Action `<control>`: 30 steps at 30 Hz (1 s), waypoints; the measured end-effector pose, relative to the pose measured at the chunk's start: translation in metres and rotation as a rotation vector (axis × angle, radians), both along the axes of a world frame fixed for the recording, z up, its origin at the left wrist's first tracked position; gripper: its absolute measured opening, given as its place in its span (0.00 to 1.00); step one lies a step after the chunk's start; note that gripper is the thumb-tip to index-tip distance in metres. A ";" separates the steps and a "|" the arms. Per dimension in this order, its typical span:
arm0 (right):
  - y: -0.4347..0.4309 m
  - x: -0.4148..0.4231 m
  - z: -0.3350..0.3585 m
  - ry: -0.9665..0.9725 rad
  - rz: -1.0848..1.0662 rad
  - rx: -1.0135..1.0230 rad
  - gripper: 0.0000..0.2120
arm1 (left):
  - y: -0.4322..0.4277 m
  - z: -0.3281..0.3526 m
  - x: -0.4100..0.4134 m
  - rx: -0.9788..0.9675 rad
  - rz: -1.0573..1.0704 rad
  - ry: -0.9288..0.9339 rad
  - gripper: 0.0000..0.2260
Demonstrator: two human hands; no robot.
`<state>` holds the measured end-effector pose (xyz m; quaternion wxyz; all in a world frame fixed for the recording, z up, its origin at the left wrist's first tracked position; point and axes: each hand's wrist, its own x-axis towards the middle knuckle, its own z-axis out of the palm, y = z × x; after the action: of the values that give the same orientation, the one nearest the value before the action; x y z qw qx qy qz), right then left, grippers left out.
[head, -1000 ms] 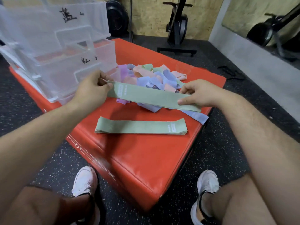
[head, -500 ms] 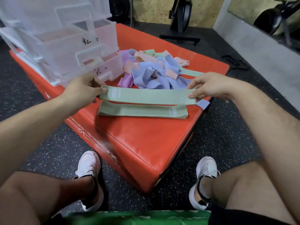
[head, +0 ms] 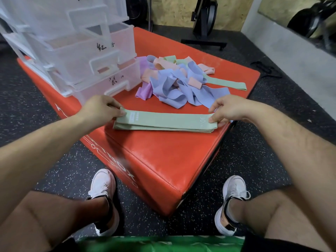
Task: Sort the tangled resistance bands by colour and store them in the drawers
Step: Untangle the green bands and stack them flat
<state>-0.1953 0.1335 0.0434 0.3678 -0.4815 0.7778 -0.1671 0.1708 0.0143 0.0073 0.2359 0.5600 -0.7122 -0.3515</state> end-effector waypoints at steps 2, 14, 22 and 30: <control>-0.001 -0.001 -0.006 0.015 -0.005 0.005 0.13 | 0.000 -0.003 -0.001 0.002 -0.004 -0.019 0.04; 0.001 0.010 -0.015 0.279 0.121 -0.119 0.07 | 0.003 -0.013 0.002 -0.095 -0.066 -0.121 0.08; 0.008 0.016 -0.010 0.416 0.204 -0.112 0.04 | 0.005 -0.016 0.005 -0.271 -0.186 -0.353 0.08; -0.005 0.018 -0.001 0.574 0.195 -0.246 0.12 | -0.002 0.013 -0.047 -0.449 -0.236 -0.361 0.07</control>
<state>-0.1772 0.1284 0.0429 0.0868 -0.6220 0.7739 -0.0813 0.1239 0.0124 0.0207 0.1809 0.4608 -0.8625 -0.1049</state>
